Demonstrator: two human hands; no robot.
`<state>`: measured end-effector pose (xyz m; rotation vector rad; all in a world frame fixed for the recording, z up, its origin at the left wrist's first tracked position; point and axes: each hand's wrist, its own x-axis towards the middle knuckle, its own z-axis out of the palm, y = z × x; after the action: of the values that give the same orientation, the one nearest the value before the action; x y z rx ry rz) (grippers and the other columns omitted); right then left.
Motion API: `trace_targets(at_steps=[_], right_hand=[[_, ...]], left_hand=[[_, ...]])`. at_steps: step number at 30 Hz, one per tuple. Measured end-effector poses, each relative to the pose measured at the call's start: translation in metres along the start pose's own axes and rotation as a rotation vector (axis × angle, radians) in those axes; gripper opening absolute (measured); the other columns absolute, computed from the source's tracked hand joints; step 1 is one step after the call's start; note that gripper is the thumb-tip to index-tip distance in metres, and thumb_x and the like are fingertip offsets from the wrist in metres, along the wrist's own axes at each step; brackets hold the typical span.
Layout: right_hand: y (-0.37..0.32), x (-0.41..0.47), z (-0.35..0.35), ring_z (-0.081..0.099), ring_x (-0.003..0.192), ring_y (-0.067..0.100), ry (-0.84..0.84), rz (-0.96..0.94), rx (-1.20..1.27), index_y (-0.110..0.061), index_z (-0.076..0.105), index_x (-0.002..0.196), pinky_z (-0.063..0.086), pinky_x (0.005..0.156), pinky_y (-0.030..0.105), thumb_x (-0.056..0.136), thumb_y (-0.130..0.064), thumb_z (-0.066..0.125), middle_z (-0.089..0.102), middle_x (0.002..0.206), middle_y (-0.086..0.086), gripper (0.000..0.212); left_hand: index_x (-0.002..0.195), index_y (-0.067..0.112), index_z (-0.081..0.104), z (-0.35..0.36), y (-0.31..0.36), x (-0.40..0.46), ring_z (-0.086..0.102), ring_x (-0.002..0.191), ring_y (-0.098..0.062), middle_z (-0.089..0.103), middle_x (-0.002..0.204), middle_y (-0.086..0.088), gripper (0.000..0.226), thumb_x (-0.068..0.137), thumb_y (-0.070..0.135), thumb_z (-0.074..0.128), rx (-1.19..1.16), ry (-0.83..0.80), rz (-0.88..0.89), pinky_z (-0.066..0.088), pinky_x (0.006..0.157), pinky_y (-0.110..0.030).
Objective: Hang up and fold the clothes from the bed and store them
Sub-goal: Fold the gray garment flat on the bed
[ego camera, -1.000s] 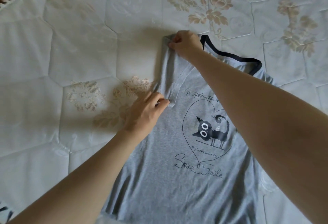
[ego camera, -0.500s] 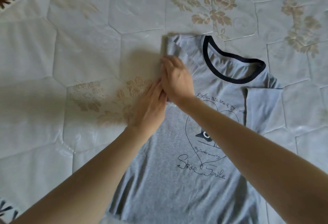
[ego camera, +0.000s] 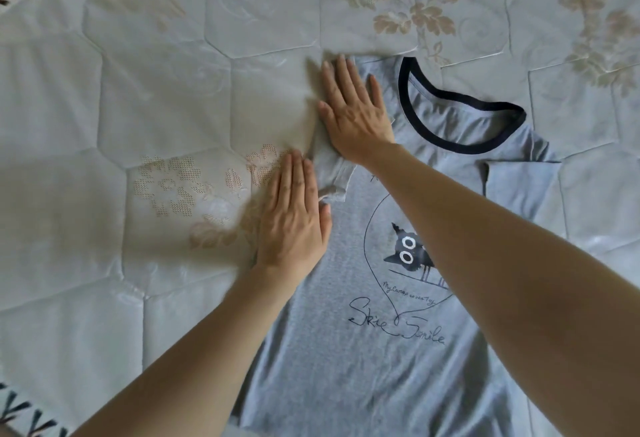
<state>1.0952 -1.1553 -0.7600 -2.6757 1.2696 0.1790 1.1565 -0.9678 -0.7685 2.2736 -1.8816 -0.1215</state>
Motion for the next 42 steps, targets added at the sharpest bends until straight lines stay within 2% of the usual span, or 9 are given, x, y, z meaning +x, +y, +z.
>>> trace_targets(at_steps=[6,12,15,20,25,29,32,37,42], right_hand=[[0.007,0.012,-0.01,-0.011,0.151,0.019,-0.052,0.056,0.03,-0.01,-0.011,0.155,-0.008,0.123,0.041,0.106,-0.047,0.01,-0.012,0.165,0.005,0.065],[0.01,-0.022,-0.012,-0.005,0.152,0.02,-0.005,0.072,0.135,-0.006,-0.004,0.156,-0.003,0.123,0.034,0.106,-0.046,0.019,-0.004,0.165,0.01,0.068],[0.012,-0.058,-0.004,-0.004,0.152,0.022,0.012,0.081,0.116,-0.007,-0.002,0.156,-0.003,0.124,0.036,0.106,-0.044,0.021,-0.002,0.165,0.011,0.066],[-0.001,-0.143,0.016,0.002,0.152,0.027,0.035,0.08,0.122,-0.006,0.009,0.156,0.0,0.124,0.04,0.102,-0.045,0.015,0.007,0.164,0.015,0.067],[-0.036,-0.237,0.038,0.011,0.151,0.03,0.05,0.129,0.171,-0.004,0.021,0.155,0.008,0.122,0.044,0.103,-0.041,0.024,0.017,0.161,0.019,0.063],[-0.059,-0.313,0.054,0.017,0.15,0.031,0.066,0.14,0.188,-0.006,0.03,0.153,0.014,0.121,0.047,0.104,-0.037,0.03,0.021,0.16,0.019,0.058],[-0.066,-0.36,0.063,0.015,0.151,0.031,0.048,0.134,0.17,-0.009,0.03,0.153,0.016,0.12,0.049,0.104,-0.038,0.032,0.019,0.161,0.018,0.058],[-0.069,-0.414,0.07,0.015,0.151,0.03,0.04,0.144,0.168,-0.013,0.029,0.154,0.017,0.119,0.054,0.102,-0.043,0.035,0.019,0.161,0.017,0.06],[-0.071,-0.451,0.074,0.019,0.15,0.03,-0.012,0.125,0.129,-0.016,0.031,0.154,0.017,0.116,0.063,0.1,-0.051,0.035,0.022,0.161,0.016,0.064]], left_hand=[[0.146,-0.012,0.028,0.001,-0.002,0.001,0.022,0.146,-0.04,0.023,0.154,-0.032,0.063,0.101,0.033,0.028,-0.065,0.021,0.003,0.023,0.119,-0.048],[0.132,-0.009,0.052,-0.006,-0.014,0.008,0.037,0.139,-0.04,0.043,0.144,-0.03,0.048,0.104,0.023,0.031,-0.314,0.088,-0.003,0.031,0.115,-0.049],[0.134,-0.005,0.051,-0.01,-0.019,0.0,0.038,0.137,-0.041,0.043,0.144,-0.03,0.044,0.1,0.018,0.035,-0.21,0.06,0.046,0.035,0.112,-0.051],[0.15,0.003,0.031,-0.014,-0.022,-0.049,0.023,0.146,-0.04,0.018,0.157,-0.028,0.055,0.099,0.024,0.032,-0.055,-0.004,0.157,0.025,0.115,-0.054],[0.149,0.007,0.036,-0.018,0.003,-0.114,0.031,0.144,-0.034,0.029,0.156,-0.02,0.058,0.095,0.026,0.04,0.039,-0.065,0.421,0.026,0.116,-0.051],[0.147,0.008,0.039,-0.018,0.023,-0.162,0.032,0.144,-0.033,0.032,0.155,-0.017,0.061,0.089,0.024,0.042,0.007,-0.158,0.459,0.026,0.115,-0.05],[0.147,0.01,0.042,-0.02,0.033,-0.19,0.033,0.143,-0.034,0.034,0.155,-0.017,0.058,0.09,0.021,0.045,0.019,-0.201,0.464,0.03,0.113,-0.053],[0.148,0.011,0.041,-0.028,0.038,-0.216,0.031,0.143,-0.035,0.033,0.155,-0.017,0.056,0.096,0.033,0.039,0.071,-0.266,0.486,0.025,0.115,-0.055],[0.148,0.016,0.04,-0.035,0.02,-0.219,0.028,0.145,-0.034,0.03,0.157,-0.016,0.076,0.084,0.057,0.046,0.077,-0.339,0.633,0.023,0.115,-0.055]])
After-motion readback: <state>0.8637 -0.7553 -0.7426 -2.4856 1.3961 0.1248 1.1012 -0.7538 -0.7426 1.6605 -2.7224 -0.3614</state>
